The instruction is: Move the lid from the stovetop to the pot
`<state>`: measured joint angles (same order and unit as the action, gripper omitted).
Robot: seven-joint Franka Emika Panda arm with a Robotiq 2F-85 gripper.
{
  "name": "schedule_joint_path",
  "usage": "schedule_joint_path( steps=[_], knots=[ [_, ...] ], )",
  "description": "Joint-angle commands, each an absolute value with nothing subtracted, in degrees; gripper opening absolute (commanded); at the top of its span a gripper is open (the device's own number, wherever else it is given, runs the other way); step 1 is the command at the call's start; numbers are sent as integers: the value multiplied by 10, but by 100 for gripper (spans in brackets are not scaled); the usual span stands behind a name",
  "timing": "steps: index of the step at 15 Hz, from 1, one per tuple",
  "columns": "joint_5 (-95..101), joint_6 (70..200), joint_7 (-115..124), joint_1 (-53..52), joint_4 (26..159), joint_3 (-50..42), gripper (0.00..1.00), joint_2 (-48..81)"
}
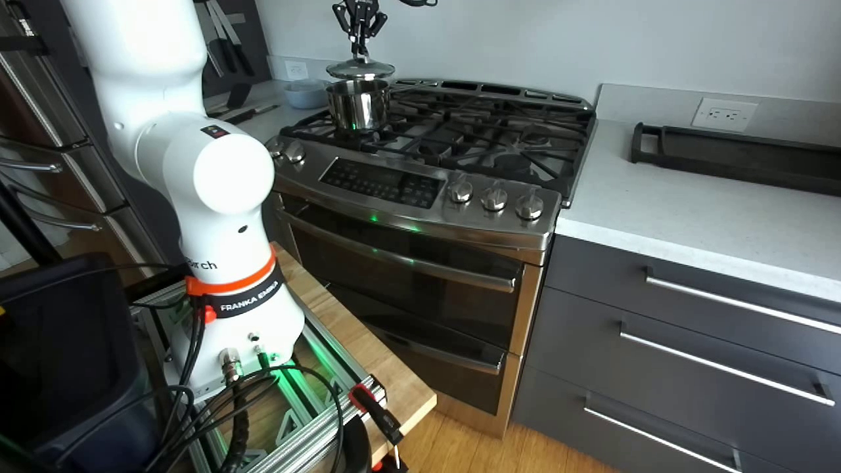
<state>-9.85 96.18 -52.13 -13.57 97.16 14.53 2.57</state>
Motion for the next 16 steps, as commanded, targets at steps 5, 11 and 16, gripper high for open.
schedule_joint_path(
  steps=[5,11,16],
  knots=[
    [-85,988,-499,-149,985,157,4,15],
    [-66,1012,-497,-149,1000,157,4,17],
    [-68,1038,-504,-148,1013,156,4,24]
  ],
)
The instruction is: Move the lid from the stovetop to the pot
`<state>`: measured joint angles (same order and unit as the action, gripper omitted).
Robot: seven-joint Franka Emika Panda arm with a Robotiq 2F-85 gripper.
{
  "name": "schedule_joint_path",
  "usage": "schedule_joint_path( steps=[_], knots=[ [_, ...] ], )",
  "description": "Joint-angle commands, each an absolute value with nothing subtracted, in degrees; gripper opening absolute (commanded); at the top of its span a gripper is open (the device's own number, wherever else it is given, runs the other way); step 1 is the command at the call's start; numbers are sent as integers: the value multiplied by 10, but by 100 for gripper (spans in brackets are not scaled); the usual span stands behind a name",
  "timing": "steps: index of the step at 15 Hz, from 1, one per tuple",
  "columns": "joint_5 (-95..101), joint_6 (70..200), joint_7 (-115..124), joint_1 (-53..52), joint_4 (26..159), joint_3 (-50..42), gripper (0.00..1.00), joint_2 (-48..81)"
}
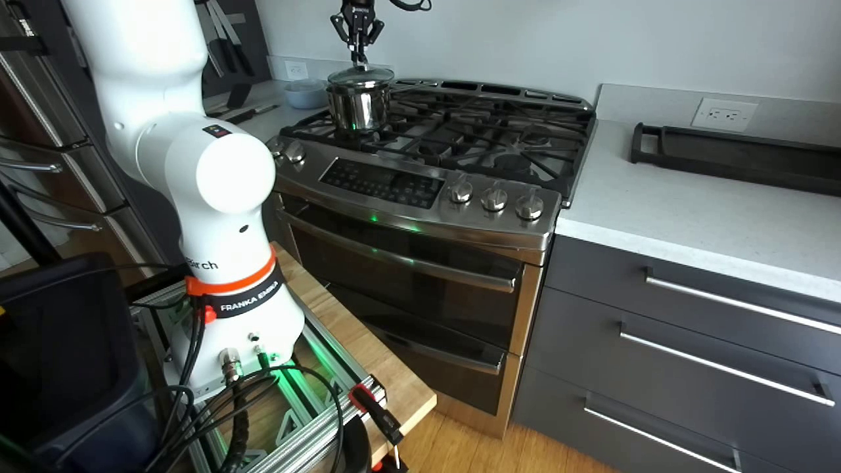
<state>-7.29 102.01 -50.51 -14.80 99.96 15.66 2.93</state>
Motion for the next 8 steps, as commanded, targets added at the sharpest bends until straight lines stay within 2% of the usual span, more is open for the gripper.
schedule_joint_path(
  steps=[1,8],
  knots=[
    [-68,1040,-503,-148,1014,156,4,26],
    [-73,1028,-509,-147,1017,156,4,25]
  ],
)
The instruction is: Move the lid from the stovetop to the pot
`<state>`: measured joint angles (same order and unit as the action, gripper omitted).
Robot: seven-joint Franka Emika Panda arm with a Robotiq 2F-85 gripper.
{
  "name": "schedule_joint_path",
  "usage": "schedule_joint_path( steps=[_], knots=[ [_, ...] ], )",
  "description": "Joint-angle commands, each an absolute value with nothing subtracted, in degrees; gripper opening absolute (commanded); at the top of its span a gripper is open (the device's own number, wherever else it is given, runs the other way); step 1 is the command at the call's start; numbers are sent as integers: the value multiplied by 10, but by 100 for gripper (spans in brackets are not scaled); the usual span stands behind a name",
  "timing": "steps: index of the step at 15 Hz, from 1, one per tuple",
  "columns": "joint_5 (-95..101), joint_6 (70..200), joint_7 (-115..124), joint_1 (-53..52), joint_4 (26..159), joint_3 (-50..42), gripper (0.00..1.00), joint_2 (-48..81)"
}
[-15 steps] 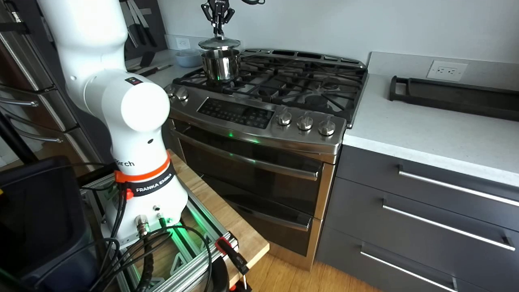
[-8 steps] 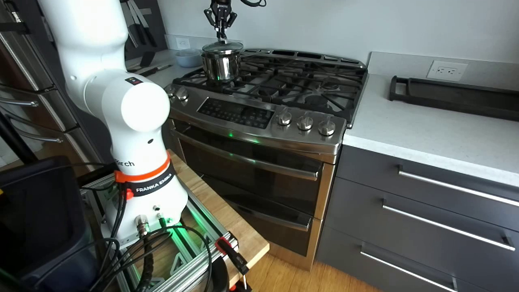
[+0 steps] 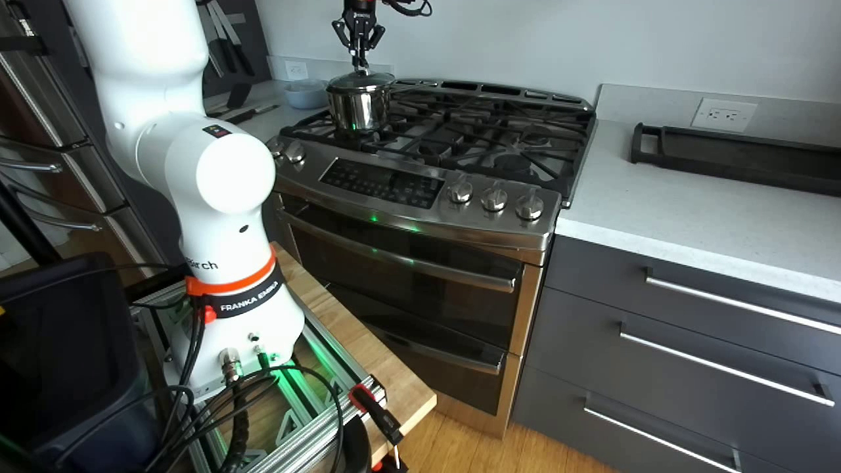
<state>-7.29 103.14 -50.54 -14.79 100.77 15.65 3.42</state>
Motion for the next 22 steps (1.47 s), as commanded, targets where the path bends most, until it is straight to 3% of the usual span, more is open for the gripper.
schedule_joint_path(
  steps=[1,11,22],
  knots=[
    [-75,1025,-510,-147,1016,157,4,25],
    [-70,992,-494,-151,1021,160,4,9],
    [-83,1043,-469,-151,1046,160,4,2]
  ],
)
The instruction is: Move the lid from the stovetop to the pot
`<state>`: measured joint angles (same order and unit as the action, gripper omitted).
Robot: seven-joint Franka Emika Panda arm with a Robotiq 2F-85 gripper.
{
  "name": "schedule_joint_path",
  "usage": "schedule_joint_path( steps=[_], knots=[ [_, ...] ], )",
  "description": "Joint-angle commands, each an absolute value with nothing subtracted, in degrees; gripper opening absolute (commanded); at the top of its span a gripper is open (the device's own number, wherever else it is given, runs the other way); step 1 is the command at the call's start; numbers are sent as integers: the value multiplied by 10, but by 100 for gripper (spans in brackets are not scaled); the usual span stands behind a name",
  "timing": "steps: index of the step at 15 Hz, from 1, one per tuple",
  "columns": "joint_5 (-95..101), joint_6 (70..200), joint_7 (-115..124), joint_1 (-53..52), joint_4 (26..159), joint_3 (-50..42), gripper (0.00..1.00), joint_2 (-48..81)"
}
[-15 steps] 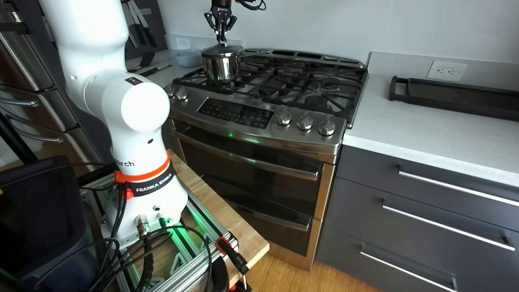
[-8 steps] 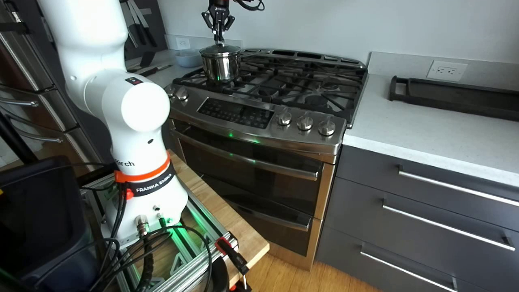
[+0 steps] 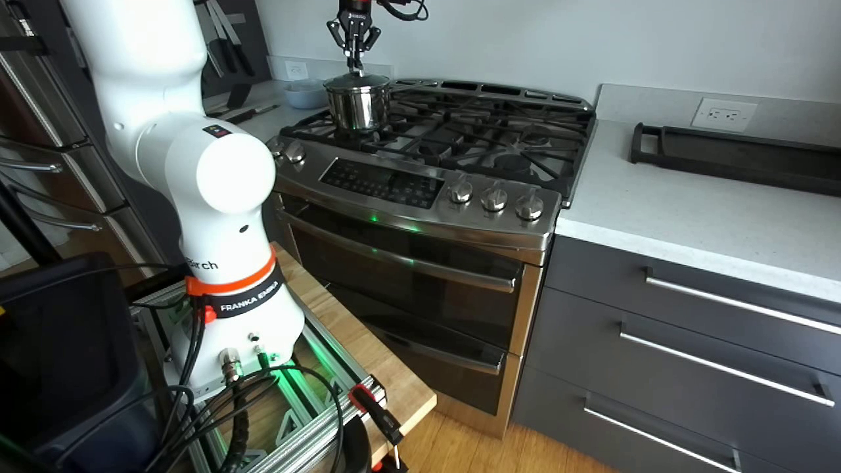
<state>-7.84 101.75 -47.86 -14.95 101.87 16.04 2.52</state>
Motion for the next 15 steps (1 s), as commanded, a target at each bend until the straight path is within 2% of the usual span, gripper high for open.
schedule_joint_path(
  steps=[1,9,10,11,15],
  knots=[
    [-83,1048,-467,-151,1049,161,4,0],
    [-67,1035,-470,-152,1054,160,4,-3],
    [-66,1037,-465,-152,1054,160,40,-3],
    [-68,1038,-465,-151,1053,159,40,-4],
    [-61,1032,-462,-143,1039,148,69,-24]
  ],
)
